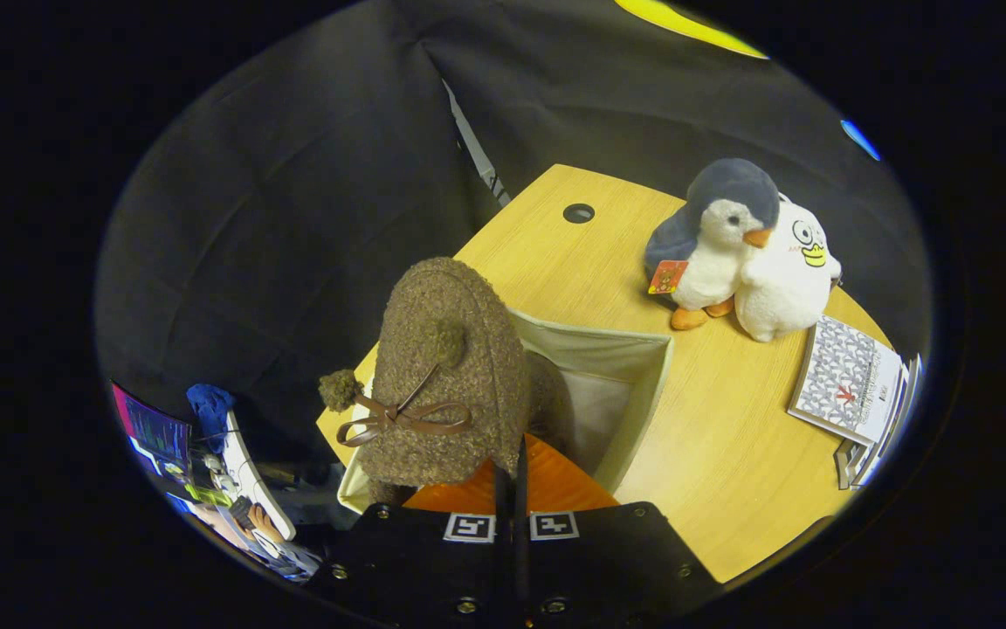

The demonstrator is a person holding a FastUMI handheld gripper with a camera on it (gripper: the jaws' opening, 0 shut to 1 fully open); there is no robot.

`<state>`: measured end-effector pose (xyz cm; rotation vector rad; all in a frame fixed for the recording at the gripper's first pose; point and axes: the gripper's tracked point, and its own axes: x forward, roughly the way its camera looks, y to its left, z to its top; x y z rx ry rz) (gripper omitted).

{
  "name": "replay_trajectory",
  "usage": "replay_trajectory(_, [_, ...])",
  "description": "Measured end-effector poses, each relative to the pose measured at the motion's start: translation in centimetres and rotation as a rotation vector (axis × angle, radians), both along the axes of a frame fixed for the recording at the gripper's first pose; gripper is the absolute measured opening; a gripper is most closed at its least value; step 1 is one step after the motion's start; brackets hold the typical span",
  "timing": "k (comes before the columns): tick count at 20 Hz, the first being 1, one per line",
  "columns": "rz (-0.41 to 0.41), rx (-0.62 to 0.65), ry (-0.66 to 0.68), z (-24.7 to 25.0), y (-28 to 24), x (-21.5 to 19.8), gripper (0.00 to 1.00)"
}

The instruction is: Open the storage box then place both shoes into the box .Put the left shoe in first, then the right shoe, with the right side of both shoes facing outward in a uniform manner.

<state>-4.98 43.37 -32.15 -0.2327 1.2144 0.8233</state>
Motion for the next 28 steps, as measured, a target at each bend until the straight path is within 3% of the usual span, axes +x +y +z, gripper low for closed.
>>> replay_trajectory(8, [0.042,-0.039,0.015,-1.8,0.8,-0.9,0.03])
replay_trajectory(9, [0.047,-0.028,0.010,-2.7,0.7,-0.9,0.14])
replay_trajectory(12, [0.035,0.072,-0.055,1.6,1.3,0.0,0.49])
replay_trajectory(16, [-0.094,0.200,-0.271,8.6,-1.7,3.7,0.95])
replay_trajectory(23, [-0.393,0.314,-0.571,21.1,-12.7,7.8,0.95])
replay_trajectory(28, [-0.524,0.333,-0.752,27.5,-19.8,9.6,0.95])
